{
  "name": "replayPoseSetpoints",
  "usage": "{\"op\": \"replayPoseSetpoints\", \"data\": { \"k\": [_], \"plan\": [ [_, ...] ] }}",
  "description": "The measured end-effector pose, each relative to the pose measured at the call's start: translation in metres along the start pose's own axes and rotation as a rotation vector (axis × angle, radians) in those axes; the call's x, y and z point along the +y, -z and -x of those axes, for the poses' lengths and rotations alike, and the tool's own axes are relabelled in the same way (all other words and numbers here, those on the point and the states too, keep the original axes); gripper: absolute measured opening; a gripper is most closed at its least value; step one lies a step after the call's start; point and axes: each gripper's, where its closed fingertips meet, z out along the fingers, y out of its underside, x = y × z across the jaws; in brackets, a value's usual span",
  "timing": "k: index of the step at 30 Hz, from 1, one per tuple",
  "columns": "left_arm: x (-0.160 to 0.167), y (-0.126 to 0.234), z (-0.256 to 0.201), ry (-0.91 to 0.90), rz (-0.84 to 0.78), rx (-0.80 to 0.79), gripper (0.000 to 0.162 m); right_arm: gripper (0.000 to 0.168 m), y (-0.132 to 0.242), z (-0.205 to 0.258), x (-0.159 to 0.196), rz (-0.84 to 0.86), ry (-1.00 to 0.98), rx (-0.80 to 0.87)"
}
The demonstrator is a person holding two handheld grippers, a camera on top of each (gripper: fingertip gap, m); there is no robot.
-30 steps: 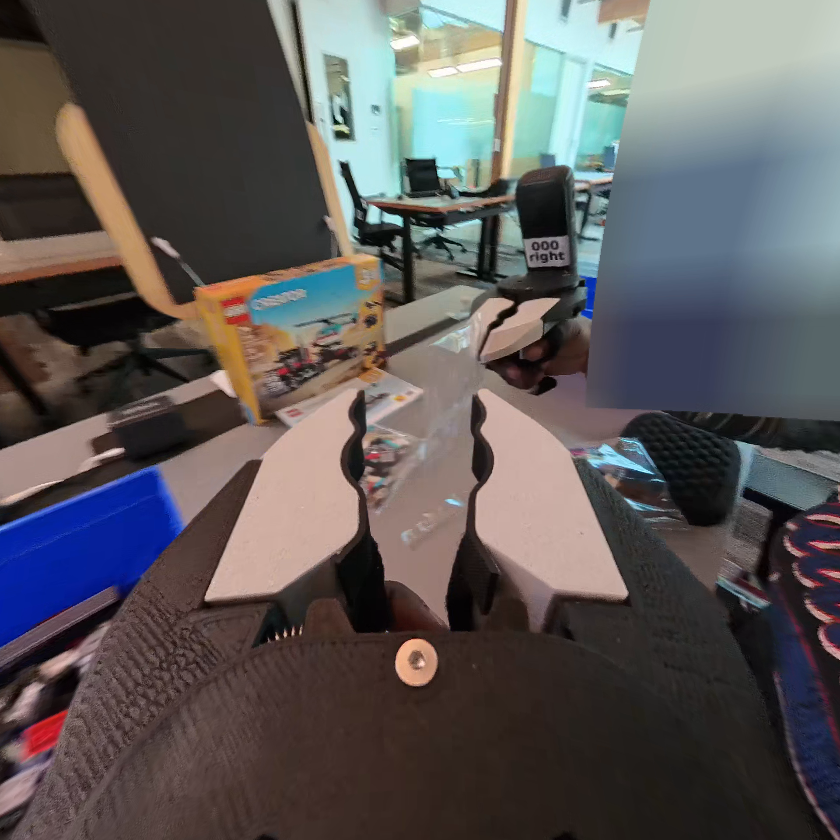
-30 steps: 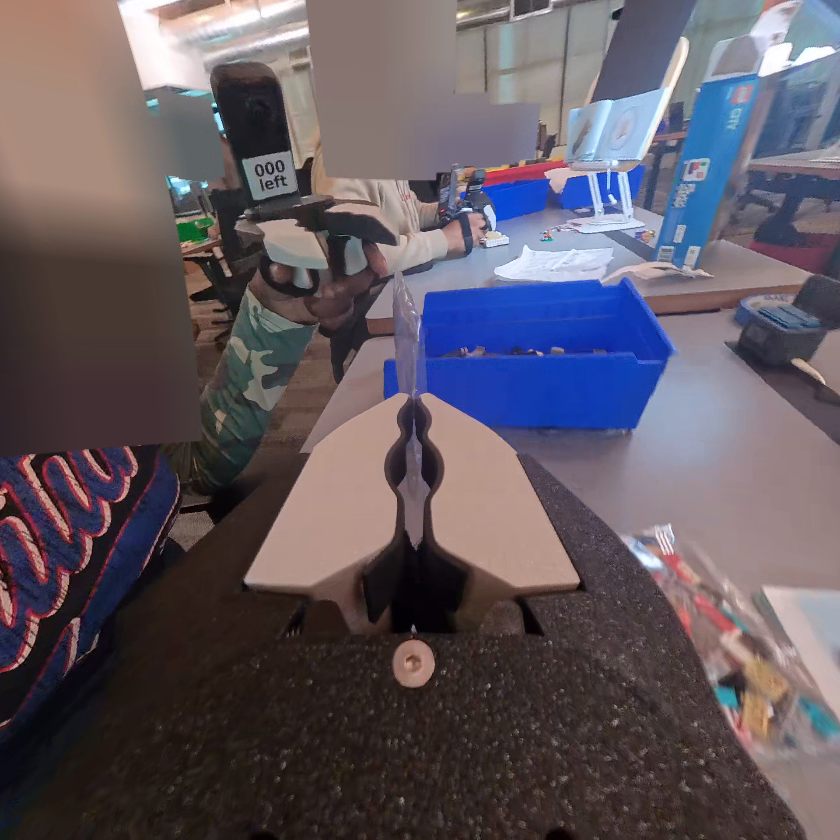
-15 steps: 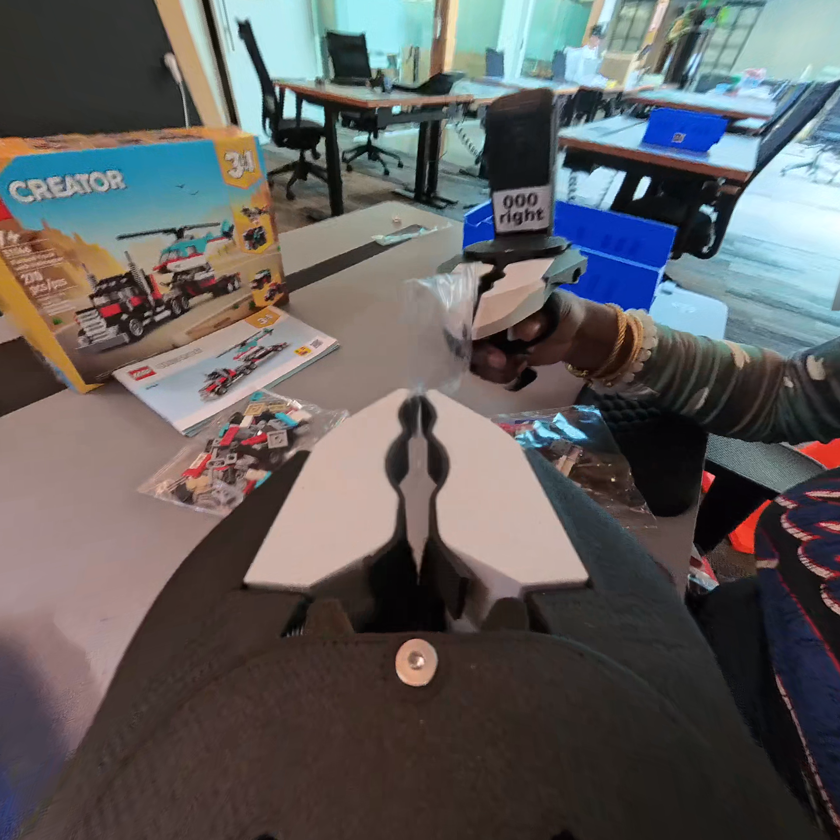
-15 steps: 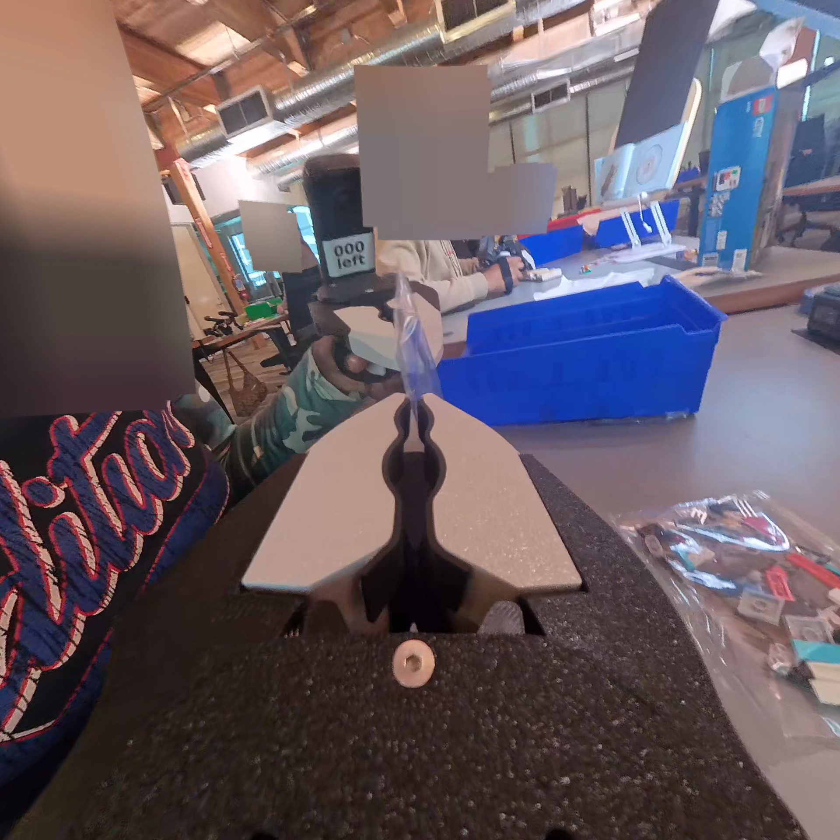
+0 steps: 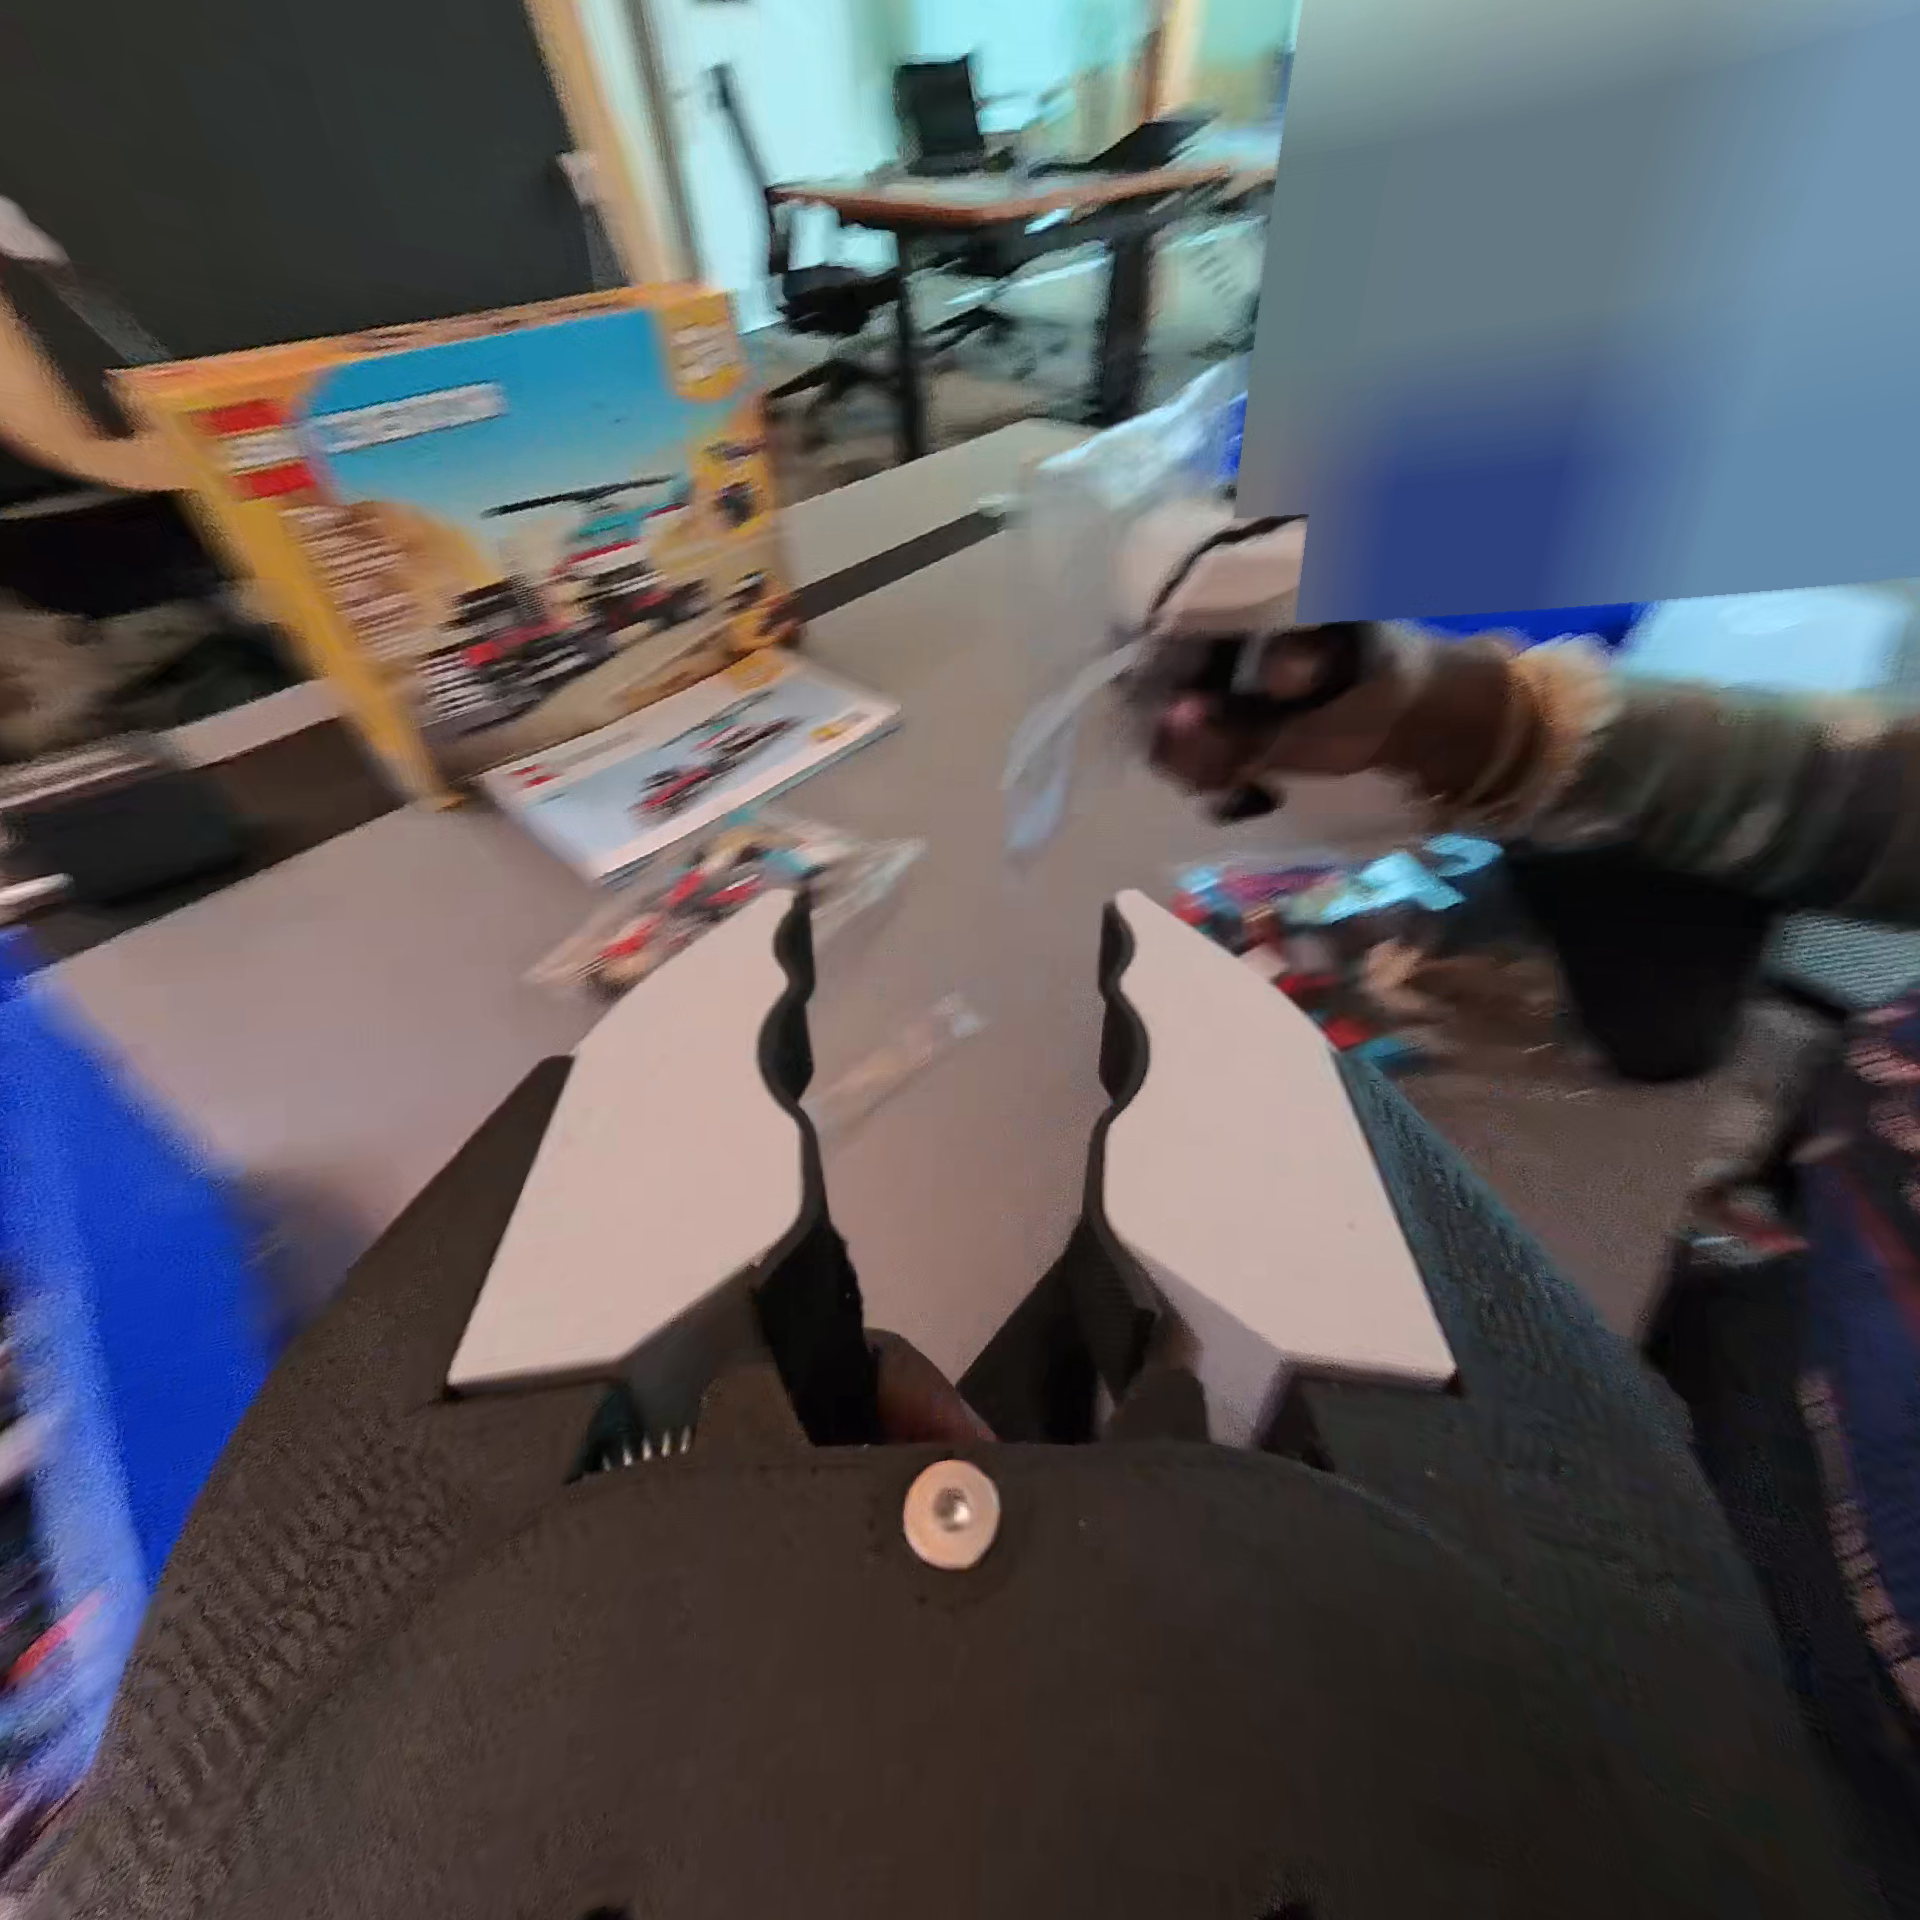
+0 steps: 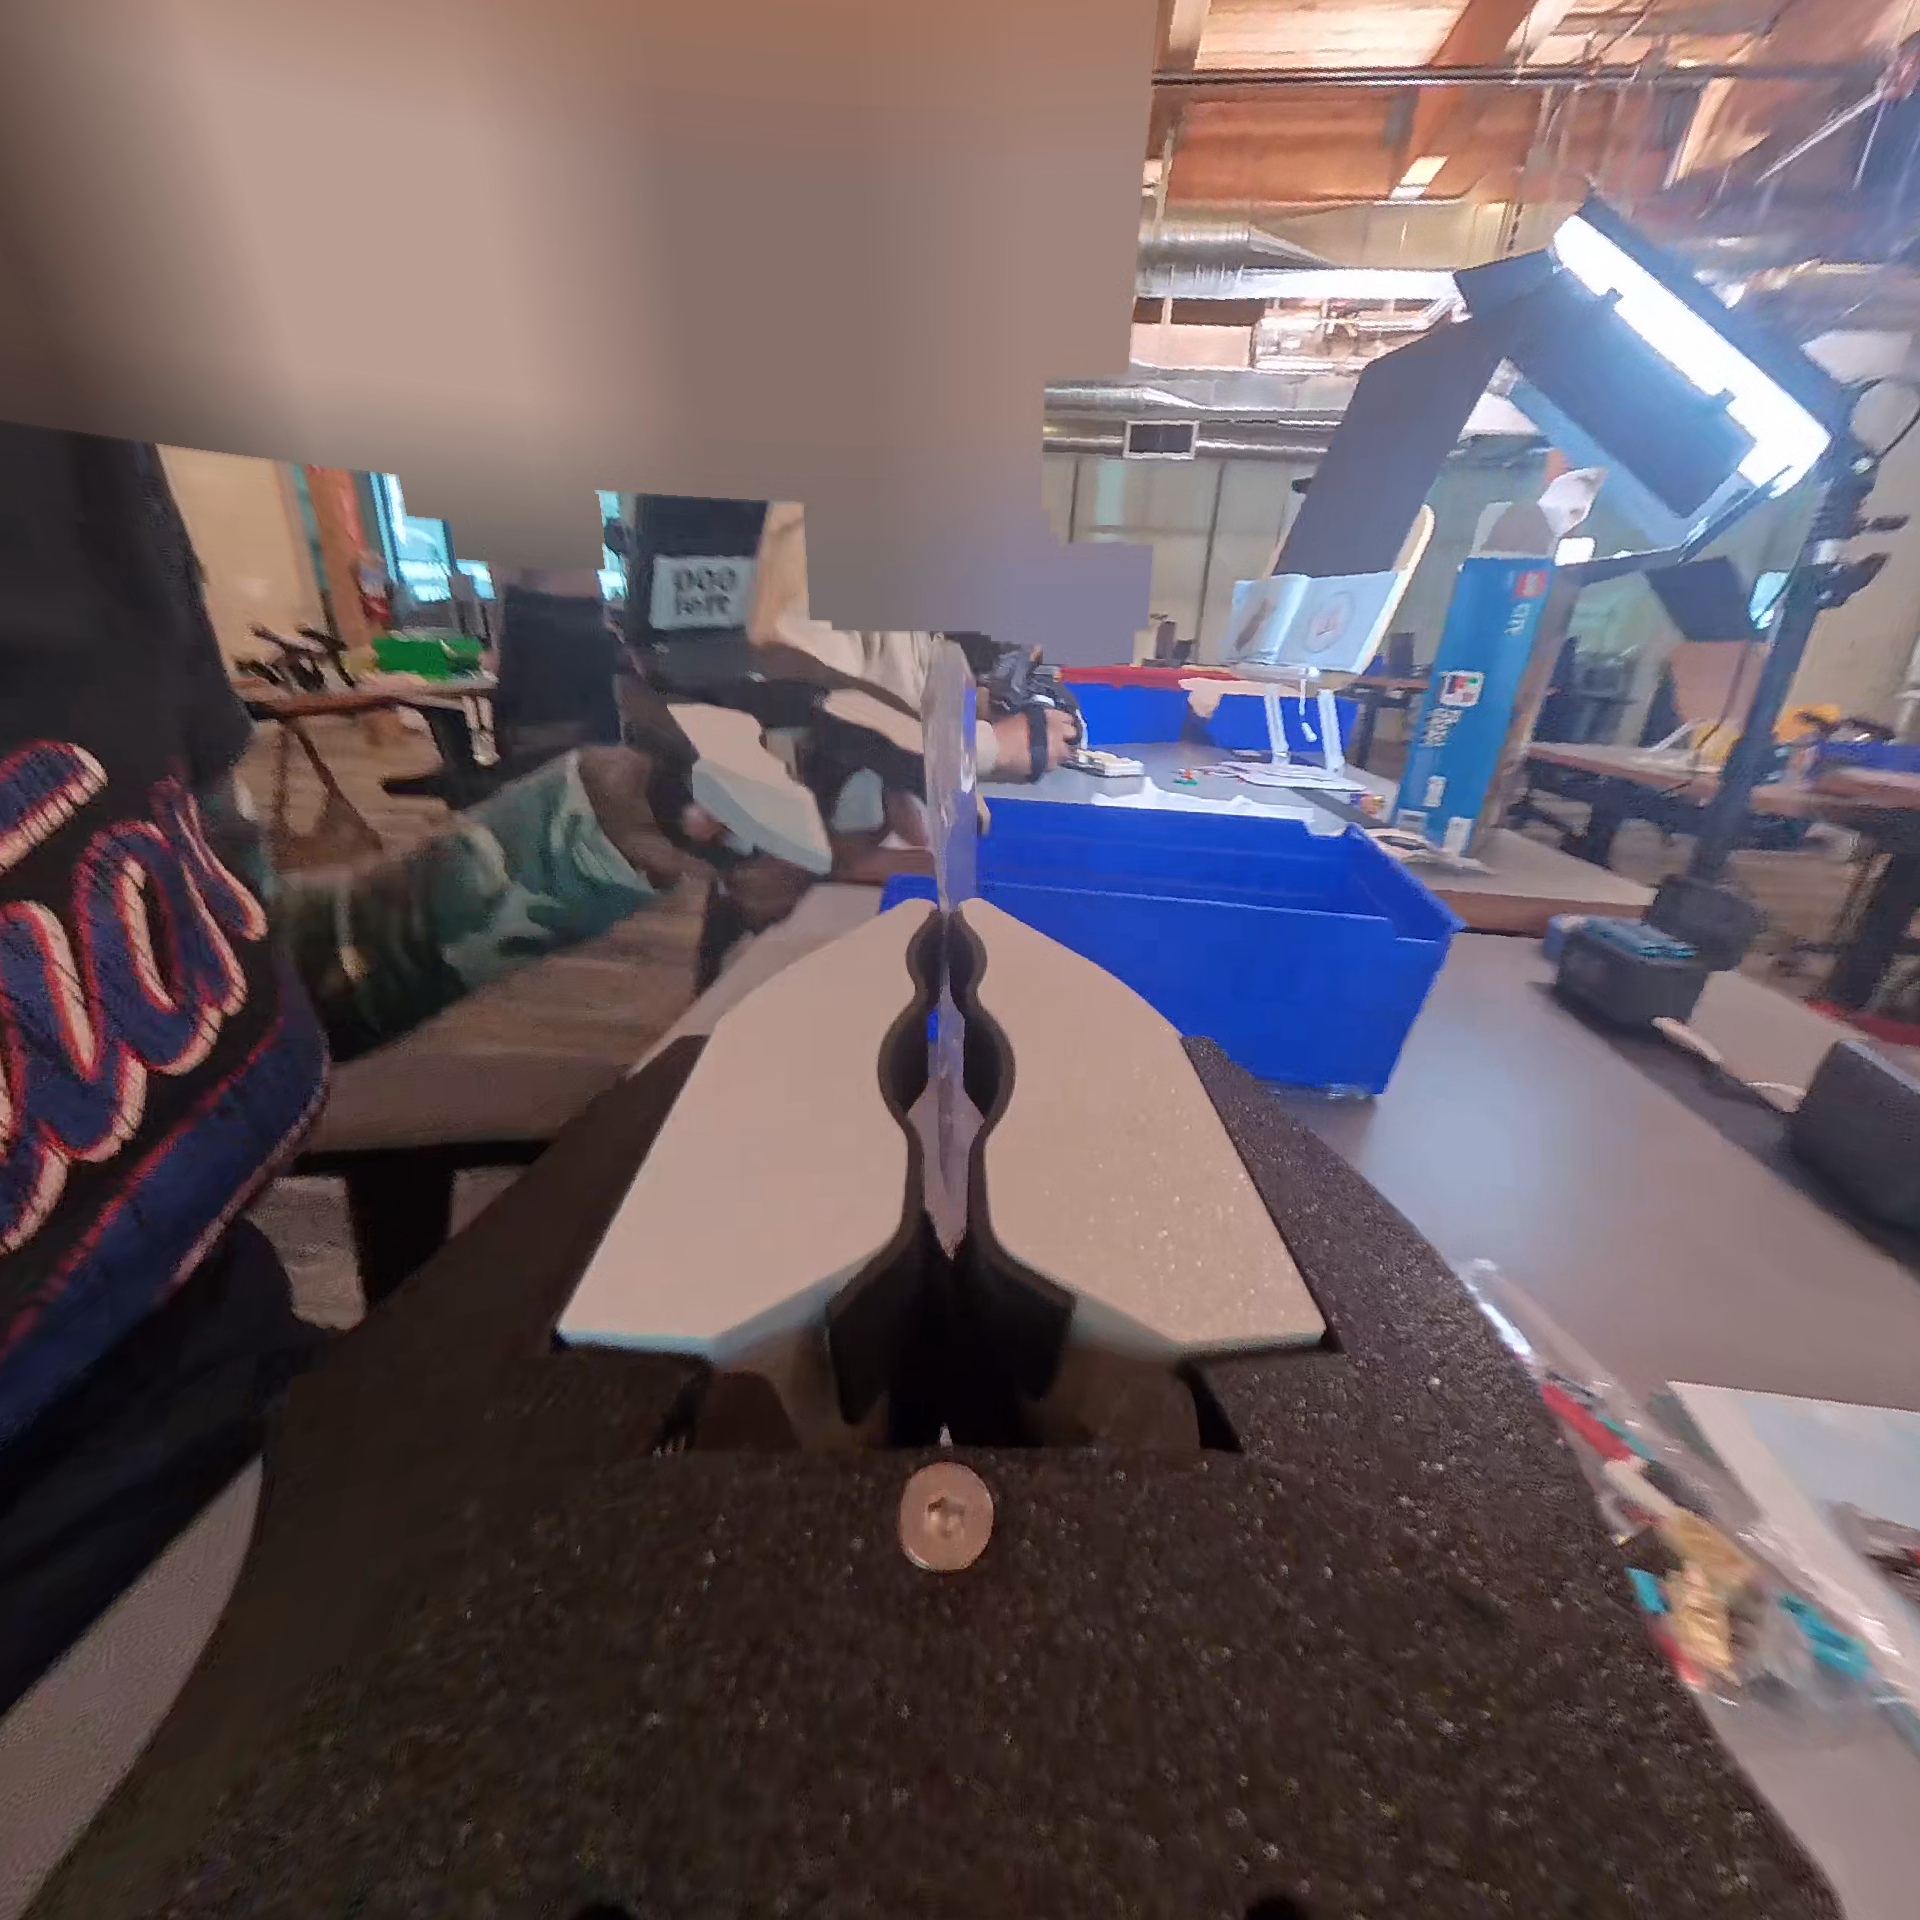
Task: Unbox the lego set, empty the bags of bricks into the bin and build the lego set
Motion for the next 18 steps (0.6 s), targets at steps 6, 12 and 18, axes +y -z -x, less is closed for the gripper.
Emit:
{"op": "replayPoseSetpoints", "data": {
  "k": [6, 12, 18],
  "plan": [
    [0.065, 0.091, 0.089, -0.112, 0.247, -0.551, 0.056, 0.000, -0.011, 0.012, 0.010, 0.078, 0.317, 0.017],
    [0.111, 0.104, 0.101, -0.176, 0.383, -0.611, 0.045, 0.001, -0.035, 0.023, 0.018, 0.205, 0.613, -0.008],
    [0.125, 0.094, 0.110, -0.043, 0.337, -0.575, 0.011, 0.000, -0.056, 0.020, 0.034, 0.309, 0.728, -0.085]
  ]
}}
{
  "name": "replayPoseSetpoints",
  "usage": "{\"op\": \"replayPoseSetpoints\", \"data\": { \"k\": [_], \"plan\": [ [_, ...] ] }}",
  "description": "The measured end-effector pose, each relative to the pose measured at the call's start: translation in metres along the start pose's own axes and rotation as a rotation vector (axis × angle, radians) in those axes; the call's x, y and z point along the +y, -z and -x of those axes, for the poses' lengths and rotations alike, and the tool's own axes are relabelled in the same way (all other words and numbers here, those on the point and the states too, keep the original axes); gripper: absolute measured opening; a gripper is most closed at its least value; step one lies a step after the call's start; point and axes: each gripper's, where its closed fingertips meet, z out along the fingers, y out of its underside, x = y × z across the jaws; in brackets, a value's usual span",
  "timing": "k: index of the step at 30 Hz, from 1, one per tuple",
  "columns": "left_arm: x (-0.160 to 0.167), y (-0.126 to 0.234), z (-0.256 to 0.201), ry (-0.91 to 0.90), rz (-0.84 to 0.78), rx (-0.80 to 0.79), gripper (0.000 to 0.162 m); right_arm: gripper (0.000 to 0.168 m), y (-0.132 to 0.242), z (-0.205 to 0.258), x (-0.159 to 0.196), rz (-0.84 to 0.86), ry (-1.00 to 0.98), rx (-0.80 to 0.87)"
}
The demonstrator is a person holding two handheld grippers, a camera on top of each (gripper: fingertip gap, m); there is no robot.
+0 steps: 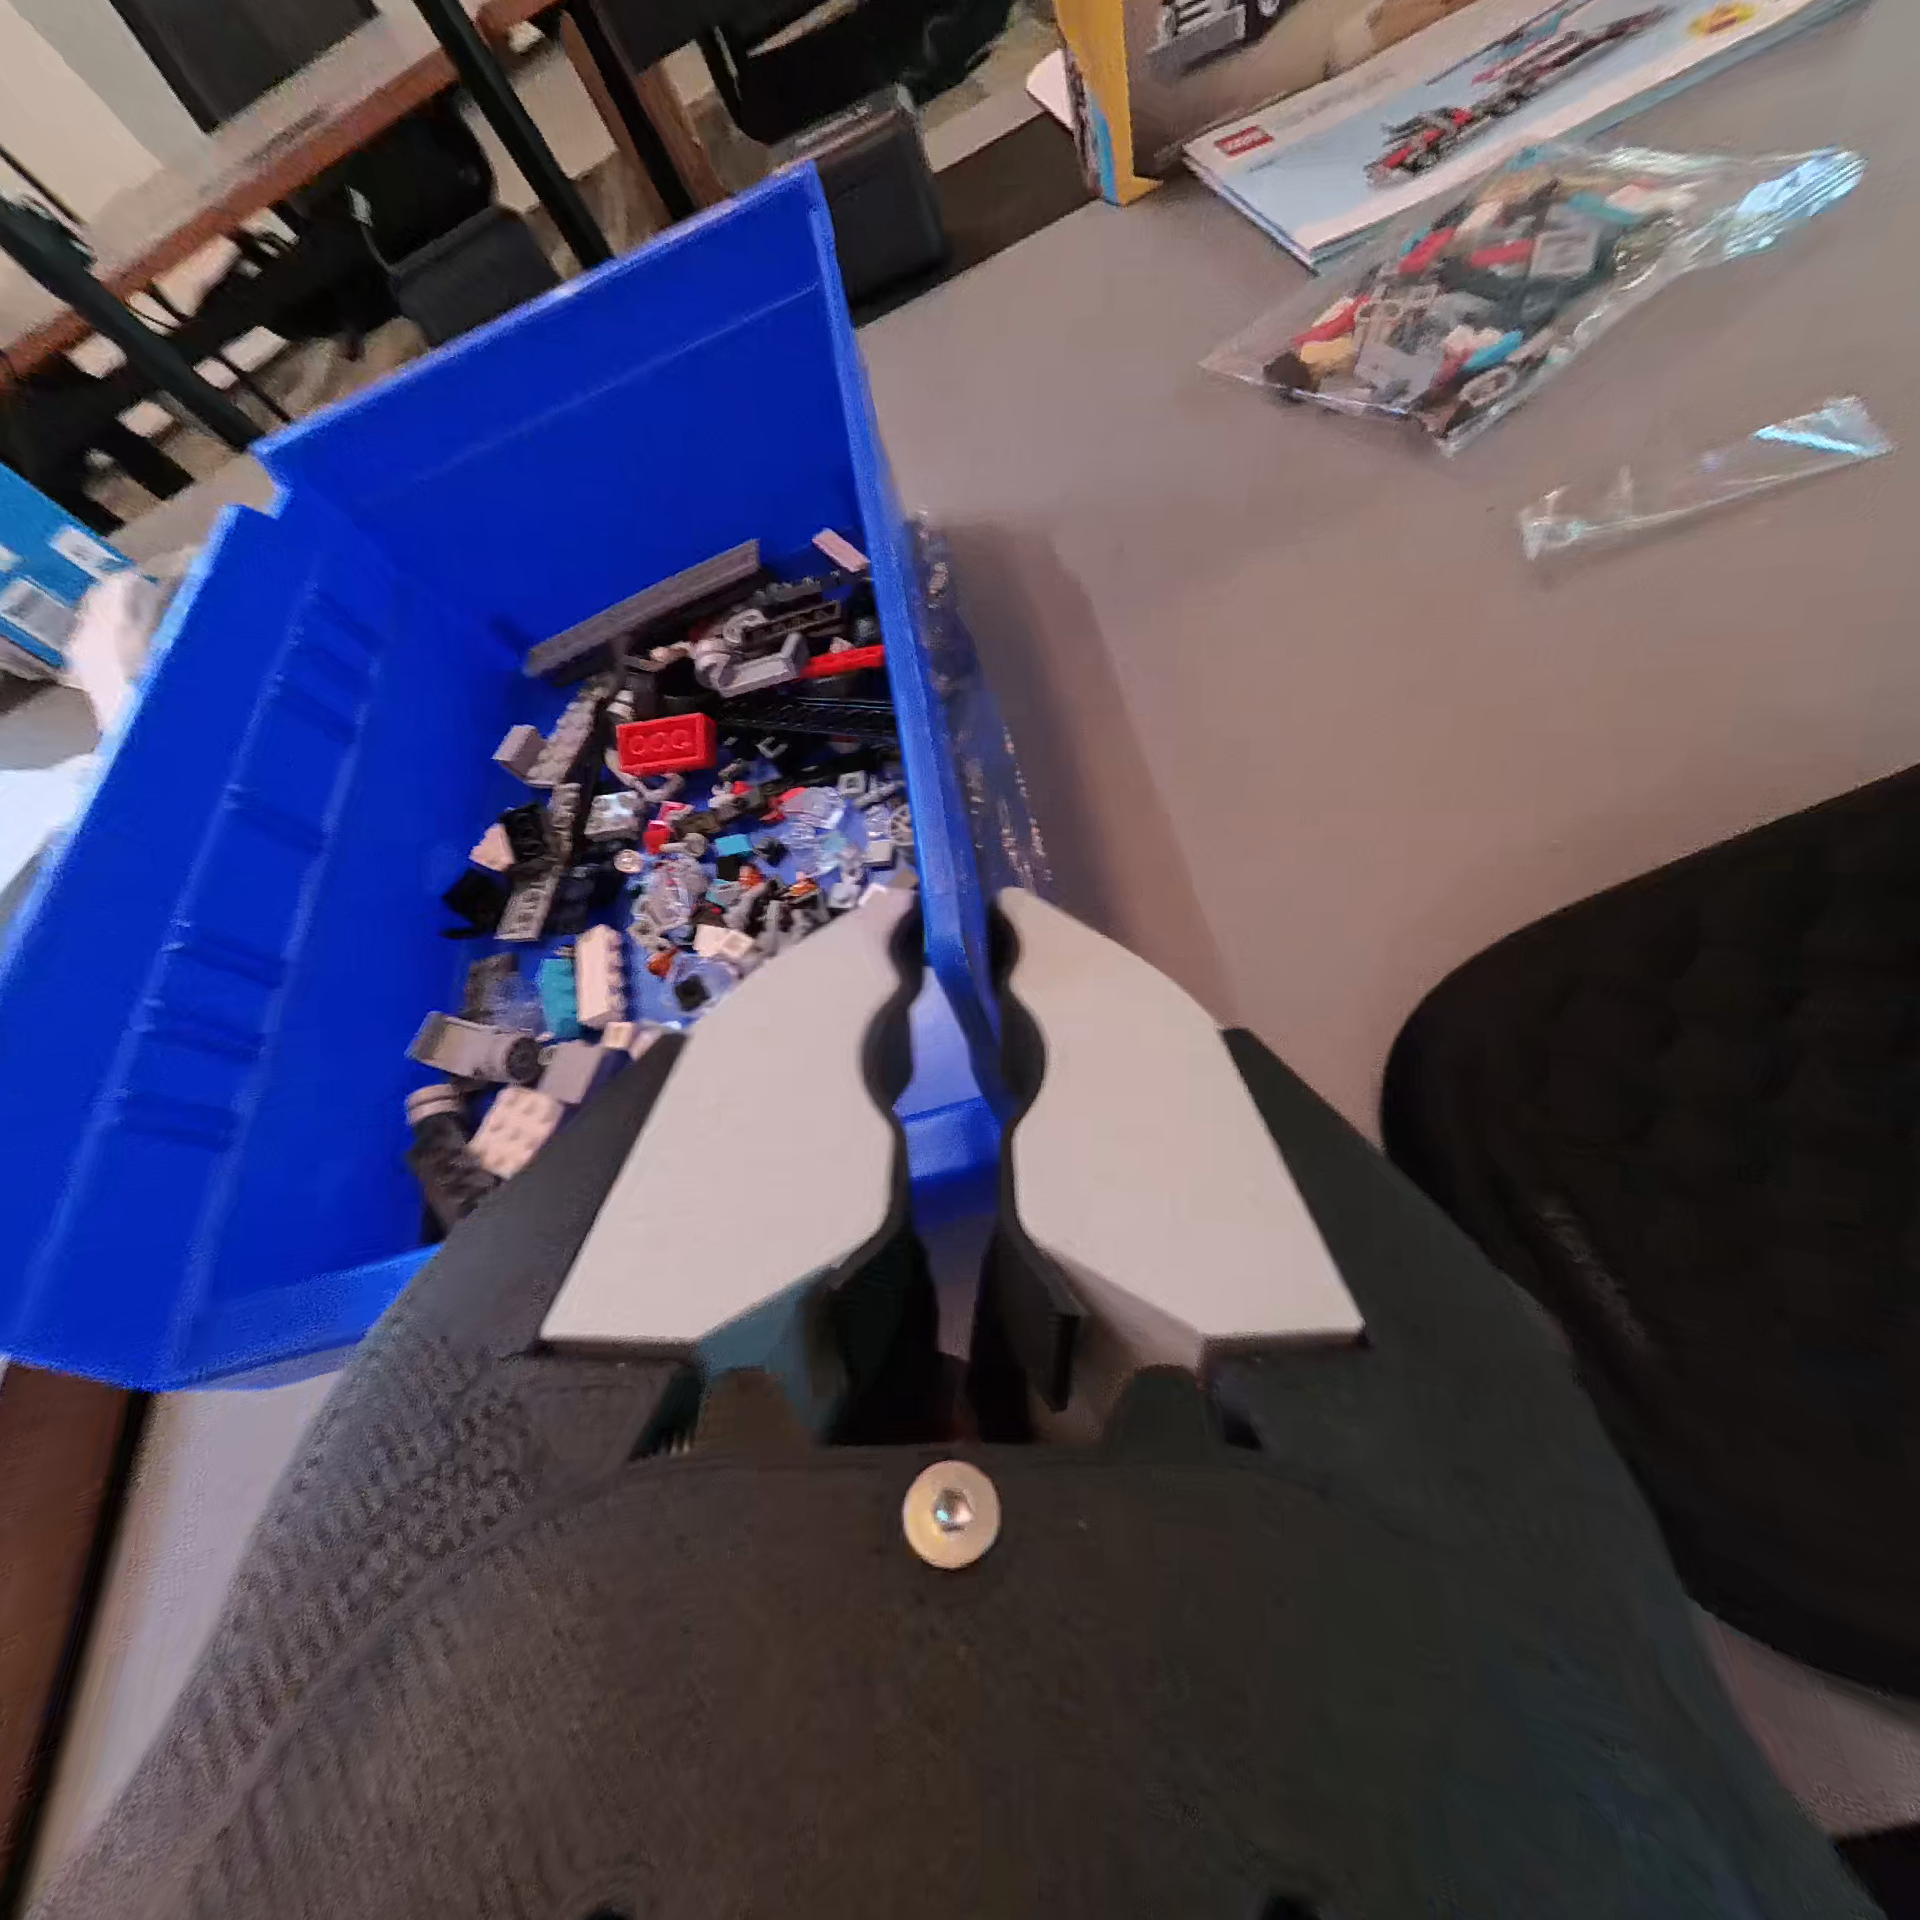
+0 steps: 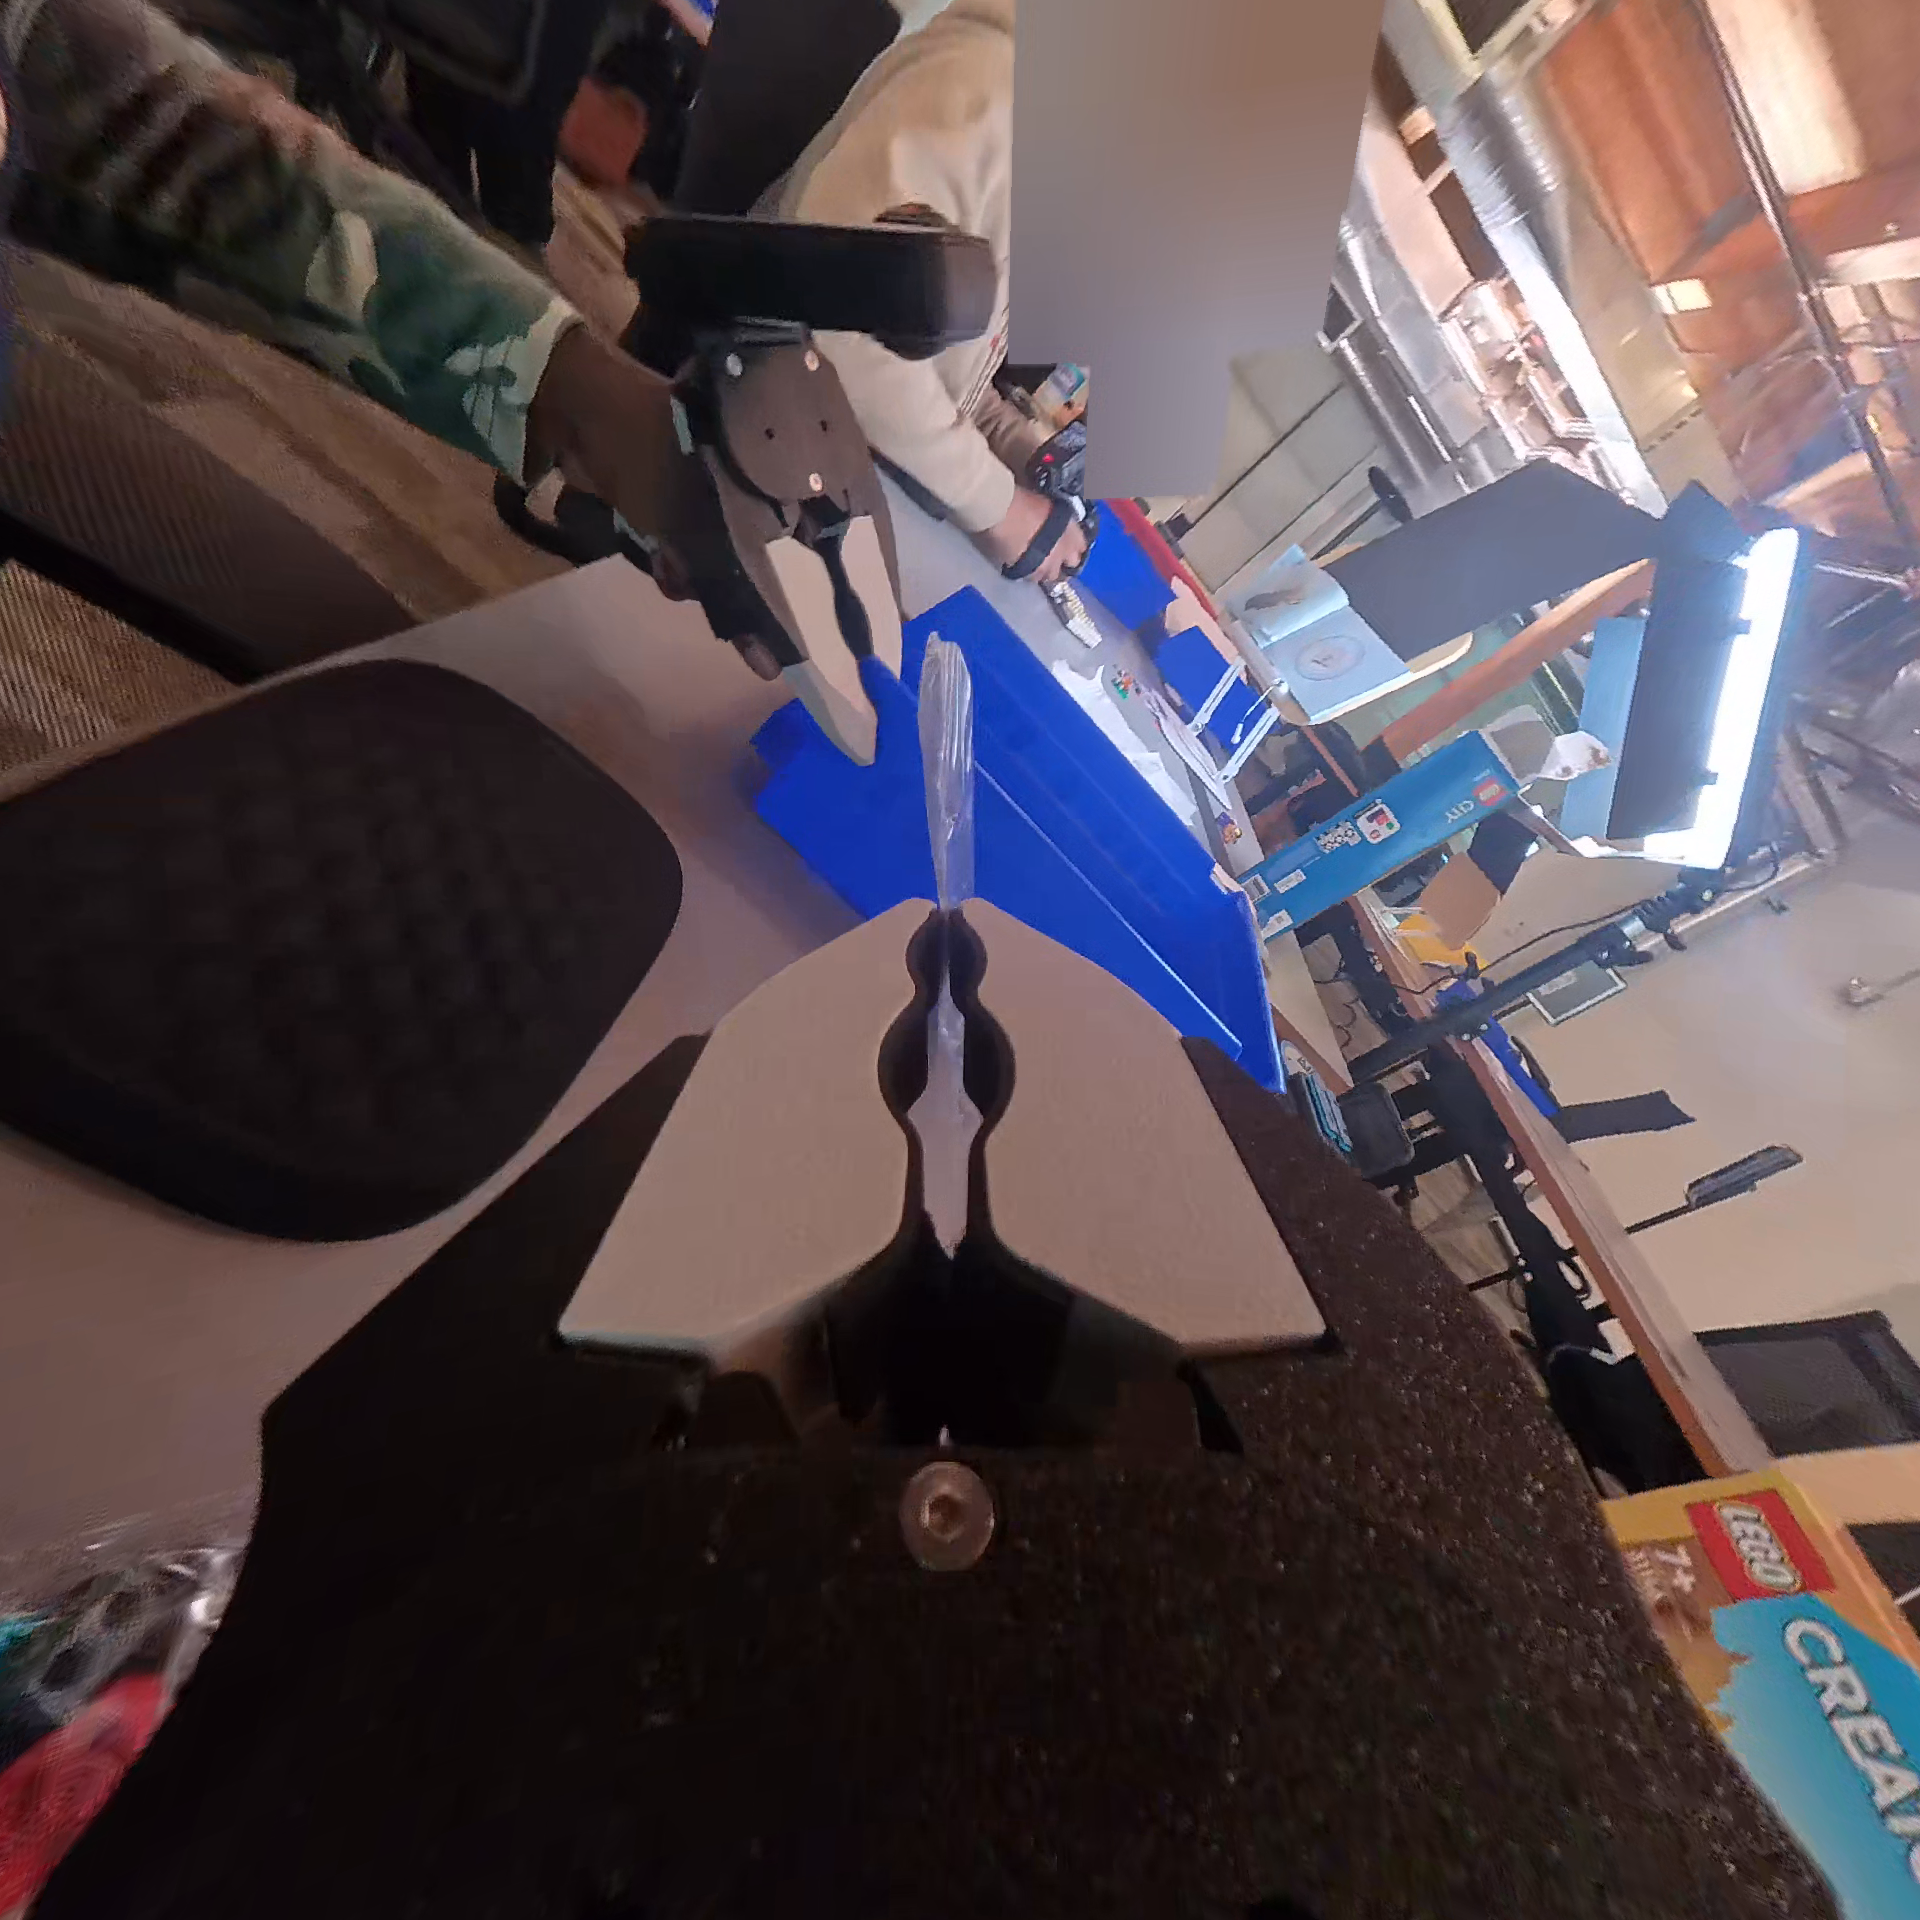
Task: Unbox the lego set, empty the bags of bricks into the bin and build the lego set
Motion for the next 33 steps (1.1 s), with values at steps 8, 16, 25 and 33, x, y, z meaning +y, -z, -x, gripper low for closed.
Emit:
{"op": "replayPoseSetpoints", "data": {
  "k": [8, 16, 25, 33],
  "plan": [
    [-0.024, 0.013, 0.021, 0.199, -0.049, -0.005, 0.003, 0.000, -0.051, 0.004, 0.026, 0.134, 0.357, -0.067],
    [-0.042, 0.020, 0.034, 0.241, -0.071, 0.014, 0.003, 0.001, -0.131, 0.007, 0.072, 0.147, 0.608, -0.160],
    [-0.049, 0.026, 0.040, 0.253, -0.090, 0.022, 0.003, 0.005, -0.201, 0.016, 0.113, 0.177, 0.700, -0.241],
    [-0.050, 0.027, 0.042, 0.270, -0.104, 0.028, 0.003, 0.034, -0.183, 0.014, 0.116, 0.202, 0.357, -0.317]
  ]
}}
